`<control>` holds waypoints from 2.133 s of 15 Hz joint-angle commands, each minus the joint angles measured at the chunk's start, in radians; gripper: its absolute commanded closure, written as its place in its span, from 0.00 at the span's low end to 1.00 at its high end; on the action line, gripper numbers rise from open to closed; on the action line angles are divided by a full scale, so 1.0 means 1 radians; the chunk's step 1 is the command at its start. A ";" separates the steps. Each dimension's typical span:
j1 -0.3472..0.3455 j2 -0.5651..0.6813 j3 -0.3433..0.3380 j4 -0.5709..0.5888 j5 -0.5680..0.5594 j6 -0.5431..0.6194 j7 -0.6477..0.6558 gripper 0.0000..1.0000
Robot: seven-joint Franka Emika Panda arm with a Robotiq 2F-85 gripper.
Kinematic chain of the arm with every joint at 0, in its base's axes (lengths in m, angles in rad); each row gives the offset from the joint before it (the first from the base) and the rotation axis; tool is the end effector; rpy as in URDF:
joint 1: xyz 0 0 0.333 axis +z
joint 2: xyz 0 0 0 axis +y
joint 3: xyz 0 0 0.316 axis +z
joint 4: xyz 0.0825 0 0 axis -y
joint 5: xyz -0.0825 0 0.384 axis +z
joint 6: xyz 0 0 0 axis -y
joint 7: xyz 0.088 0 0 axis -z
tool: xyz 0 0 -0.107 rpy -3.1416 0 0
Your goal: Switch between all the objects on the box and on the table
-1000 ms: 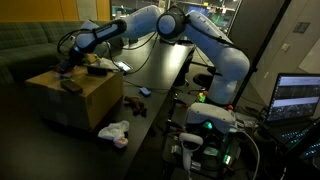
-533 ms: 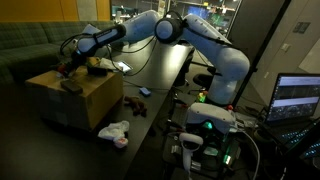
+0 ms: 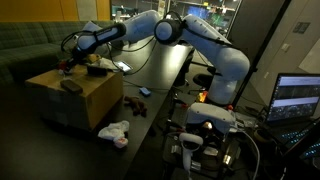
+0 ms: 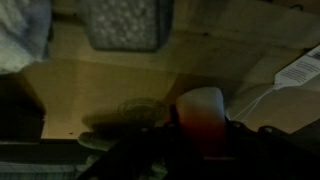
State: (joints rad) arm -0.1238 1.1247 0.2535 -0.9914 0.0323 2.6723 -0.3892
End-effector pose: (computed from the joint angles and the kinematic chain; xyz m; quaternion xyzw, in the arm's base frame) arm 0.8245 0.0115 0.2348 -0.9435 -0.1354 -0.2959 0.0625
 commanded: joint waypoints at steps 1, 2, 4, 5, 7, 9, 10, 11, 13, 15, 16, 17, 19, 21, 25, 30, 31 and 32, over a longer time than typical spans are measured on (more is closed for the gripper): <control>0.007 0.020 -0.005 0.051 0.009 -0.004 -0.019 0.90; 0.007 0.016 -0.006 0.047 0.006 -0.011 -0.024 0.90; -0.010 -0.009 0.014 0.020 0.008 -0.055 -0.062 0.91; -0.022 -0.032 0.023 -0.006 0.005 -0.085 -0.097 0.90; -0.050 -0.084 0.042 -0.057 0.009 -0.150 -0.167 0.89; -0.089 -0.149 0.065 -0.124 0.020 -0.220 -0.256 0.90; -0.115 -0.190 0.077 -0.161 0.030 -0.265 -0.307 0.89; -0.137 -0.230 0.079 -0.205 0.038 -0.280 -0.351 0.90; -0.193 -0.321 0.094 -0.297 0.067 -0.335 -0.448 0.90; -0.239 -0.405 0.093 -0.385 0.114 -0.371 -0.546 0.89; -0.263 -0.448 0.089 -0.428 0.145 -0.385 -0.596 0.90; -0.285 -0.493 0.083 -0.472 0.177 -0.405 -0.641 0.90; -0.329 -0.581 0.066 -0.559 0.251 -0.452 -0.739 0.89; -0.361 -0.668 0.032 -0.650 0.321 -0.482 -0.835 0.90; -0.377 -0.830 -0.101 -0.838 0.405 -0.575 -0.997 0.90; -0.327 -0.921 -0.288 -1.036 0.336 -0.639 -1.109 0.90; -0.316 -0.920 -0.312 -1.065 0.318 -0.640 -1.120 0.90; -0.300 -0.918 -0.333 -1.100 0.302 -0.616 -1.113 0.90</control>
State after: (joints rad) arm -0.4814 0.2516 -0.0112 -1.9778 0.3708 2.0301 -1.4816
